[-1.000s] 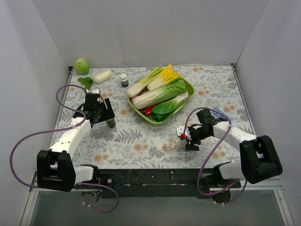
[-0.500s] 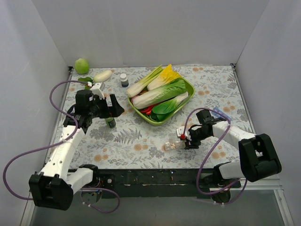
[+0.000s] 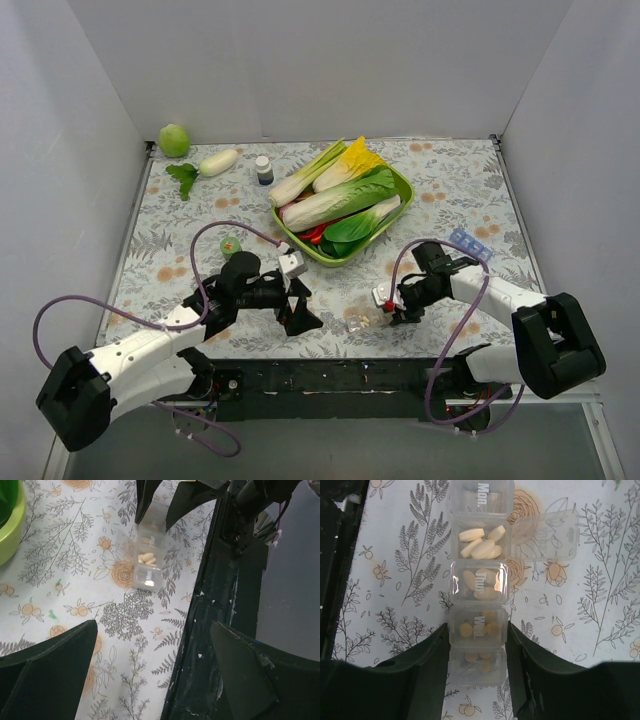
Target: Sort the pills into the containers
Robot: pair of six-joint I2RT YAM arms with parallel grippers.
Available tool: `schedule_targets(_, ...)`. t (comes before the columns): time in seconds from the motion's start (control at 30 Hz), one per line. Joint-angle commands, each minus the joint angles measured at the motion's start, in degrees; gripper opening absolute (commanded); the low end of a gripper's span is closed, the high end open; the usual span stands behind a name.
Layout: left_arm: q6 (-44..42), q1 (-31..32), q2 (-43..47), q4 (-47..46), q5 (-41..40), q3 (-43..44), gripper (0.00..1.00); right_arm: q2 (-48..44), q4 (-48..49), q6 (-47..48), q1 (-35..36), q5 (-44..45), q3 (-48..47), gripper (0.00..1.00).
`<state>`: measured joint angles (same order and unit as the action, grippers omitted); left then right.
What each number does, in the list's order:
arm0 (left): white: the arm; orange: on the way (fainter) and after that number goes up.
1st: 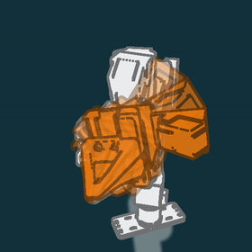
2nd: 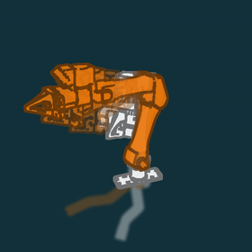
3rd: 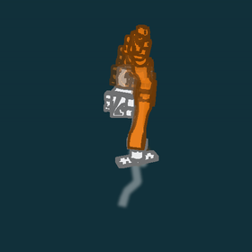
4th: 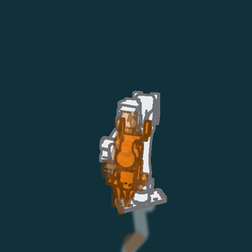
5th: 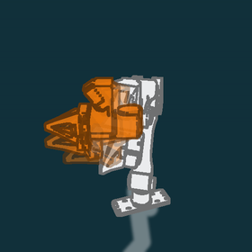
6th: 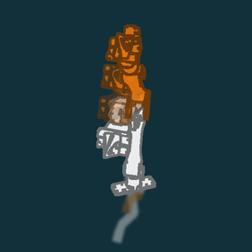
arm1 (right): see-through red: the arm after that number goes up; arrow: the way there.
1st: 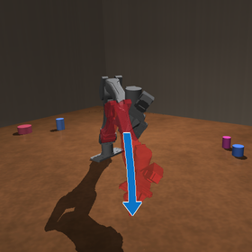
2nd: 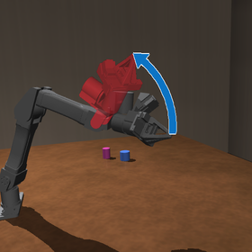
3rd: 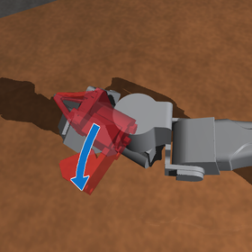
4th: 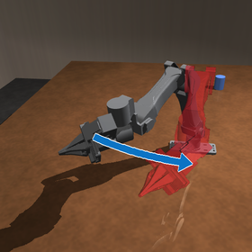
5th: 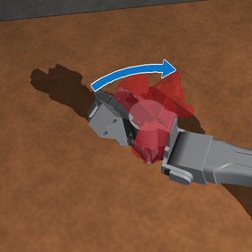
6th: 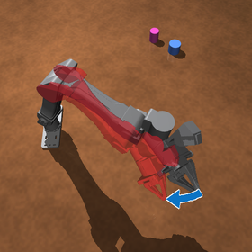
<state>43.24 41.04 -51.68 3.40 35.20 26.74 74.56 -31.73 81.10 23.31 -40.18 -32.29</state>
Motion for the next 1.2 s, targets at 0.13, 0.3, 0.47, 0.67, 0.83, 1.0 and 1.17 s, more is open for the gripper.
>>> schedule_targets(0.13, -8.4, 6.5, -15.9, -22.5, 3.2, -0.6, 0.98, -1.1, -0.8, 0.4, 3.4, -0.4, 2.7, 0.28)
schedule_targets(0.3, -13.2, 11.9, -25.0, -27.3, -0.9, 0.3, 0.98, -1.8, 0.9, -1.2, 4.4, 0.2, 3.5, 0.28)
schedule_targets(0.47, -15.9, 14.1, -31.9, -33.5, -7.0, 0.8, 0.98, -2.6, 1.9, -2.0, 4.9, 0.8, 4.5, 0.27)
schedule_targets(0.67, -17.1, 17.1, -38.0, -34.0, -12.3, 4.2, 0.98, -2.7, 3.0, -3.4, 5.1, 1.2, 4.5, 0.27)
schedule_targets(0.83, -13.1, 18.6, -38.0, -37.6, -16.2, 3.6, 0.98, -2.1, 4.1, -5.7, 5.1, 1.8, 4.4, 0.22)
schedule_targets(1.0, -10.4, 20.0, -36.7, -37.0, -19.8, 3.5, 0.93, -1.4, 4.9, -7.4, 5.1, 2.2, 4.2, 0.19)
schedule_targets(1.17, -6.8, 20.5, -33.3, -39.3, -18.7, 1.8, 0.84, -0.5, 5.6, -8.8, 5.1, 3.0, 3.9, 0.17)
